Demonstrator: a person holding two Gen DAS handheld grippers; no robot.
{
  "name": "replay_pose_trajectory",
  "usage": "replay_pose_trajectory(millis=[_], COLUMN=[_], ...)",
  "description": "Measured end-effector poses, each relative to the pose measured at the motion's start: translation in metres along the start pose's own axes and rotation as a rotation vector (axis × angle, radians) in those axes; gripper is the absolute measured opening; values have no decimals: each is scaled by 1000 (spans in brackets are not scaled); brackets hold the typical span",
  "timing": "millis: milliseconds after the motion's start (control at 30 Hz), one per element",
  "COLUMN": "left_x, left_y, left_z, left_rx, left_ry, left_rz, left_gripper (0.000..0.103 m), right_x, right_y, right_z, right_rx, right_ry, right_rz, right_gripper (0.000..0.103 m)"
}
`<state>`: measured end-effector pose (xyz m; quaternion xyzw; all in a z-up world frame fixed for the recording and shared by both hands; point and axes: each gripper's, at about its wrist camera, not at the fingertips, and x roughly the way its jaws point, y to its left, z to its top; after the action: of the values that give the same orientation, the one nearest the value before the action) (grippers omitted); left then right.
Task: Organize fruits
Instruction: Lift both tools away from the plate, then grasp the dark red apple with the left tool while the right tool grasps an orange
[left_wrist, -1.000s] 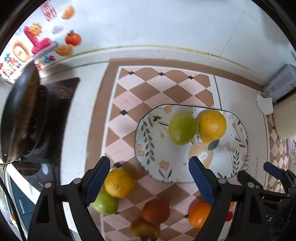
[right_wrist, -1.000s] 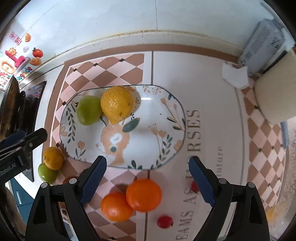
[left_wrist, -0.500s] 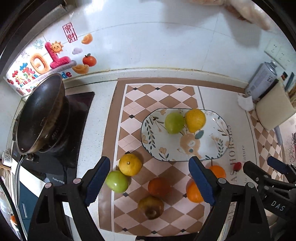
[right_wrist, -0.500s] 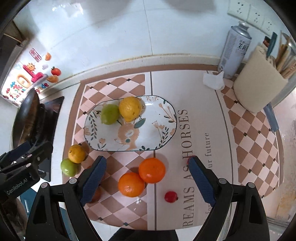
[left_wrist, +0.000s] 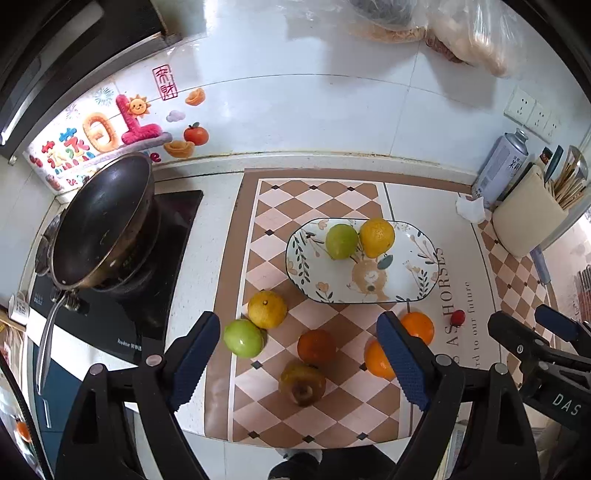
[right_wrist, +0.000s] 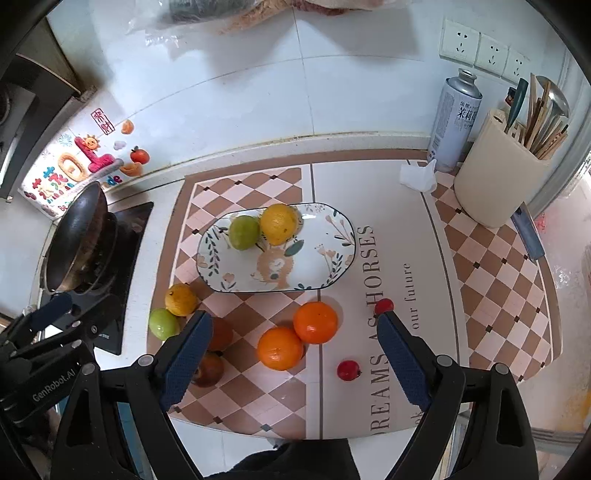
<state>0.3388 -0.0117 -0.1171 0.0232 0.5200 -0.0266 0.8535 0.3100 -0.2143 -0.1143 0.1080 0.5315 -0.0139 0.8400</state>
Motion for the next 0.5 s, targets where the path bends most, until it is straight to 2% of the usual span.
replay_pose_trajectory(millis=[167, 267, 333, 367, 400, 433, 500], left_x=[-3, 2, 8, 13, 20, 26, 40], left_y=[8, 14, 17, 19, 21, 23, 28], left_z=[-3, -6, -8, -10, -13, -16, -24], left_rx=[-28, -39, -34, -31, -29, -26, -26], left_ry=[-4, 2, 9, 20, 36, 49, 83], left_rz=[5, 17, 34, 50, 67, 78, 99], left_gripper=[87, 87, 87, 89, 97, 99, 99], right_x=[0, 16, 38, 51, 66, 82, 112], right_y=[2, -3, -8, -9, -12, -15, -20], right_z=[-2, -4, -12, -16, -22, -28, -39], right_rx=[10, 45, 65, 72, 87, 105, 128], right_ry=[1, 42, 86, 112, 148, 188, 244], right_rz=[22, 84, 96, 97, 99, 111, 128], right_gripper=[93, 93, 93, 93, 93, 93, 93])
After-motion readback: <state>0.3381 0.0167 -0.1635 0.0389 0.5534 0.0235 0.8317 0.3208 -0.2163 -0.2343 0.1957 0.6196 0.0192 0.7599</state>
